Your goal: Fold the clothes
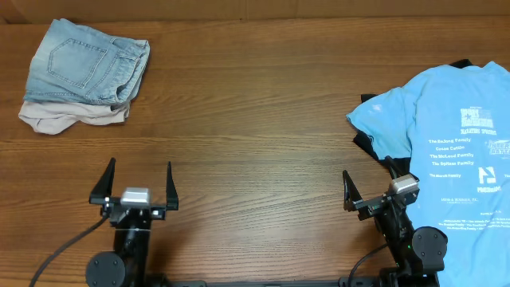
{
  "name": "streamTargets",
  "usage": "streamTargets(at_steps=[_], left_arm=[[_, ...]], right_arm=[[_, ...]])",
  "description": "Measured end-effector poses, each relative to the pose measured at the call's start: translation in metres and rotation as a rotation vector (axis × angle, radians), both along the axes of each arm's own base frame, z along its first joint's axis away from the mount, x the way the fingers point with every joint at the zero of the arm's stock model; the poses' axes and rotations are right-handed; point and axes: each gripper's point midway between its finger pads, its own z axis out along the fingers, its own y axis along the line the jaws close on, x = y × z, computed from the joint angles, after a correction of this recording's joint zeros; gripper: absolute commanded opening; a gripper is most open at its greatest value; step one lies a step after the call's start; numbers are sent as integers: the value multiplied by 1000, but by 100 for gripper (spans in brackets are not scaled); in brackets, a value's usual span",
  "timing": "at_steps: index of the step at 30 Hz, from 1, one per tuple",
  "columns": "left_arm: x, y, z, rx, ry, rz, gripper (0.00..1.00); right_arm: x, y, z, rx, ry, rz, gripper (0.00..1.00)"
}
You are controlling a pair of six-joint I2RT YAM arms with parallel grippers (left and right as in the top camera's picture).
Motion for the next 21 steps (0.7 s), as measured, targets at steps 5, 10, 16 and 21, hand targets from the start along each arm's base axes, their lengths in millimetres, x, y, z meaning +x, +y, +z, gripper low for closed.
streamTargets(at_steps=[5, 10, 16, 21], left_arm=[[4, 2, -9, -1, -1, 13, 100], [15, 5, -42, -3, 15, 31, 100], [20, 7, -98, -1, 179, 39, 100], [20, 7, -105, -1, 209, 41, 100]], right_arm=[[0, 0, 0, 1, 0, 0, 100], [0, 0, 0, 0, 0, 0, 100], [0, 0, 0, 0, 0, 0, 100], [0, 0, 0, 0, -1, 0, 100]])
